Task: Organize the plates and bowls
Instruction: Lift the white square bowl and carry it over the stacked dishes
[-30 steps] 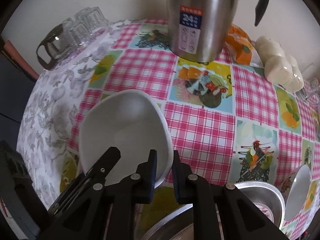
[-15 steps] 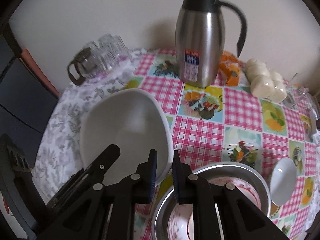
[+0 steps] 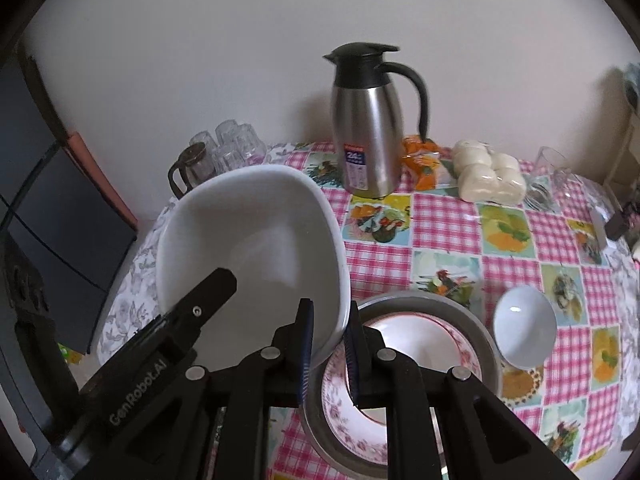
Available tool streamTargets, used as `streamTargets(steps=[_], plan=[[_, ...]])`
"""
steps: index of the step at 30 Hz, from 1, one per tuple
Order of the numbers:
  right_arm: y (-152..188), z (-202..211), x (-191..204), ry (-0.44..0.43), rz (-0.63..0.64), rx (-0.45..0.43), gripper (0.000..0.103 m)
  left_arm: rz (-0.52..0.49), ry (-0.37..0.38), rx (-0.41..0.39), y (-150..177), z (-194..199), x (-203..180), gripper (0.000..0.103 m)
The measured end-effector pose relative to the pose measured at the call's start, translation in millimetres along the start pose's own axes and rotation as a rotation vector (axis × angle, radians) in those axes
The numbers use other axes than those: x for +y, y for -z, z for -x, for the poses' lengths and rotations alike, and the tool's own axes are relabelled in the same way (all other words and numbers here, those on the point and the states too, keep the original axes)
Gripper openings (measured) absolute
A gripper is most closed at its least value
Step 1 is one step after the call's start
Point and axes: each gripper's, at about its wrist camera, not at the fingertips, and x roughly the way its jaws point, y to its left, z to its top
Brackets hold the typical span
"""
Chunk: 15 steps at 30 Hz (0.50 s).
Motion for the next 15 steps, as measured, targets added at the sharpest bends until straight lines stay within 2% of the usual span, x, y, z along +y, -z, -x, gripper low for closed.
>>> streamTargets(steps=[4,7,12,15], plan=[[12.8,17.7,-20.7,-0.009,-0.033,-0.050,0.016,-0.047,0.035,-0.008,3.4,3.9,-18.3,0.027],[22.0,25.6,-34.5,-0.034,-0.071,-0.068,0.016,-0.123,0.025,-0.023,18.7,2.8,-32.5,0.027],[40.2,29.3,-48.7,0.039,-0.055,-0.113,0.017,-0.159,0.014,0.070,35.4,-26.2,-47.7,0.027],[48.4,26.6,-63.7,0.036,-0.073,-0.128,0.017,-0.185,0.013,0.079,38.0,-28.9,-55.5,0.027]])
